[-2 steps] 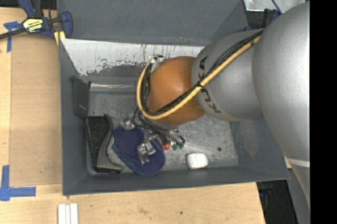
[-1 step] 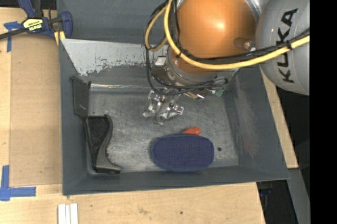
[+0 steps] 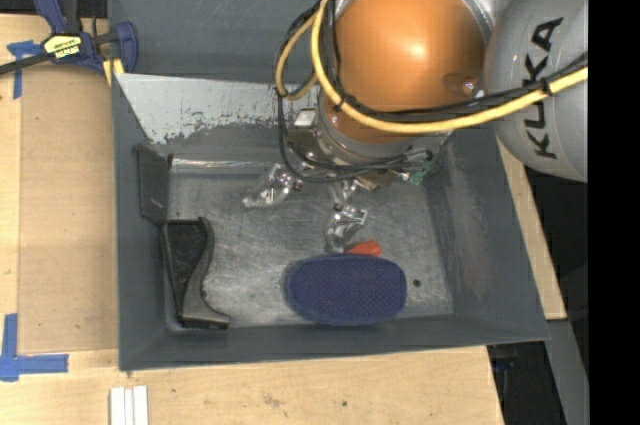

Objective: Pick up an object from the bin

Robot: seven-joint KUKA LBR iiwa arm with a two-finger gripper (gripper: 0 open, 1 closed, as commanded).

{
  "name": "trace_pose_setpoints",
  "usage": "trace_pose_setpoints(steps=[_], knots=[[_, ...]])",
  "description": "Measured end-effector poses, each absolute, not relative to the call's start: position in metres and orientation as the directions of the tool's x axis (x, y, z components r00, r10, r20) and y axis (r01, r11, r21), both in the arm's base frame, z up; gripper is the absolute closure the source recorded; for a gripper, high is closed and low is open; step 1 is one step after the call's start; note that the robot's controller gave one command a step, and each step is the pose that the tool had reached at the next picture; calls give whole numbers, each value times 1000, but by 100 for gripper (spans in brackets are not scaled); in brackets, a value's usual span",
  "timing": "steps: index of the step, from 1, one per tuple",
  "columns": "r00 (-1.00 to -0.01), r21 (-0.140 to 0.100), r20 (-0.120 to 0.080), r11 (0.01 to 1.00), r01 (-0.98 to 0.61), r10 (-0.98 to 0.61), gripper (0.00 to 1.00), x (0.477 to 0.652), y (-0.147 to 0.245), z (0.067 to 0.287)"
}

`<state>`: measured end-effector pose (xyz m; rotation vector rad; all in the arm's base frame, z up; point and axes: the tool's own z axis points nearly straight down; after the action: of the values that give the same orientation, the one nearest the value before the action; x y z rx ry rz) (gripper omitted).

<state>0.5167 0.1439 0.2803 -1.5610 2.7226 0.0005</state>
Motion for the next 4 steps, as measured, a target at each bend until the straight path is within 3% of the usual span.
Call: trace_pose_setpoints(steps=[1,2,3,4], knots=[[-434,5,6,434,-901,-901,0,492,66,197],[-196,7,8,196,-981,-981,0,517,54,91],[-197,6,10,197,-980,-980,100,517,53,91],[-209,-10,-5,209,-978,-978,100,514,72,228]])
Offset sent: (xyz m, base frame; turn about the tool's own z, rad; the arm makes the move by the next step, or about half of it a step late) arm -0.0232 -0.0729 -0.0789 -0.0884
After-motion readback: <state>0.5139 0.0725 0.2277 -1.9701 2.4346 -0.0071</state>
